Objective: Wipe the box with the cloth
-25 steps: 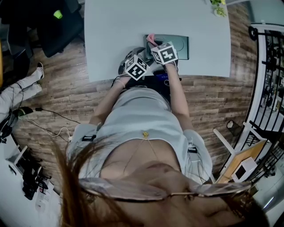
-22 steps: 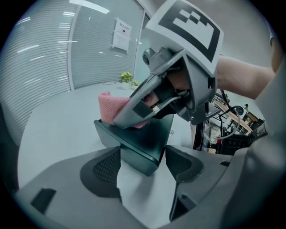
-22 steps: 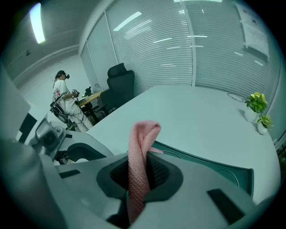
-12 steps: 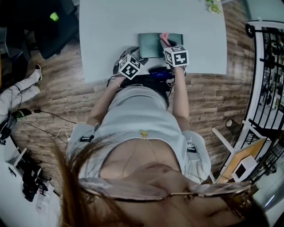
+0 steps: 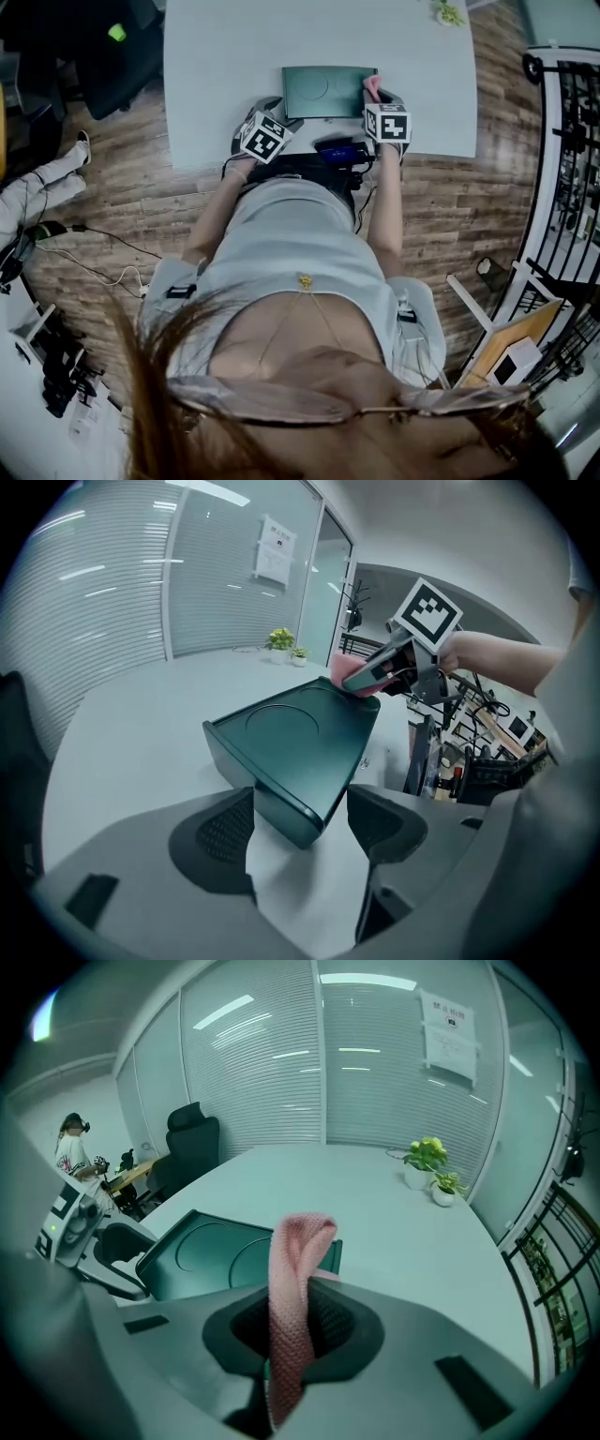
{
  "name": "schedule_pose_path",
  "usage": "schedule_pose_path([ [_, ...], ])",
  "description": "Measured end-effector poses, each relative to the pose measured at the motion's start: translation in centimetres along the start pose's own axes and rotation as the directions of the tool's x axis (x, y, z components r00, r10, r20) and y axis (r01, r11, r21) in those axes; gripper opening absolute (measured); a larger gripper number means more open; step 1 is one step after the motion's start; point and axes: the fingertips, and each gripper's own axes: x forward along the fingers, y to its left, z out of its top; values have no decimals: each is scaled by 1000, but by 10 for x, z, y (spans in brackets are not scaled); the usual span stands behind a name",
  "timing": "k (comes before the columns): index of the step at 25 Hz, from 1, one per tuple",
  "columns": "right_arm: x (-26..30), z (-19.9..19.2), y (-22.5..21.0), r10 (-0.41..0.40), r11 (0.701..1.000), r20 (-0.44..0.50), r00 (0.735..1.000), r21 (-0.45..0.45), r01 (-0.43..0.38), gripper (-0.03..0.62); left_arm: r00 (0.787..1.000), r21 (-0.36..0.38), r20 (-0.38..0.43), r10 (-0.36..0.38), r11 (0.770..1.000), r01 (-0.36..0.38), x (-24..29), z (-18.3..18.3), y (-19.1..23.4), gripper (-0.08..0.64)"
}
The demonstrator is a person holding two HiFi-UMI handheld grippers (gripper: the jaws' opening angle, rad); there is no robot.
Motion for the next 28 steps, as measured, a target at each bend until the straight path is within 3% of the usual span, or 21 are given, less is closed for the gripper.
schedule_pose_path([
  [5,5,-8,3,22,1000,-30,999,-16,-23,41,998,-19,-18,67,998,-67,-3,-3,0,311],
  [15,14,-7,17,98,972,-120,988,-199,-120,40,988,-27,-68,141,989,-144,0,-6,4,311],
  [21,13,-4,19,156,982,-89,984,-96,-164,40,987,-25,-85,138,990,-141,0,-7,4,311],
  [28,13,-3,19,117,990,-75,990,-66,-122,40,989,-23,-82,127,991,-129,-1,-7,4,311],
])
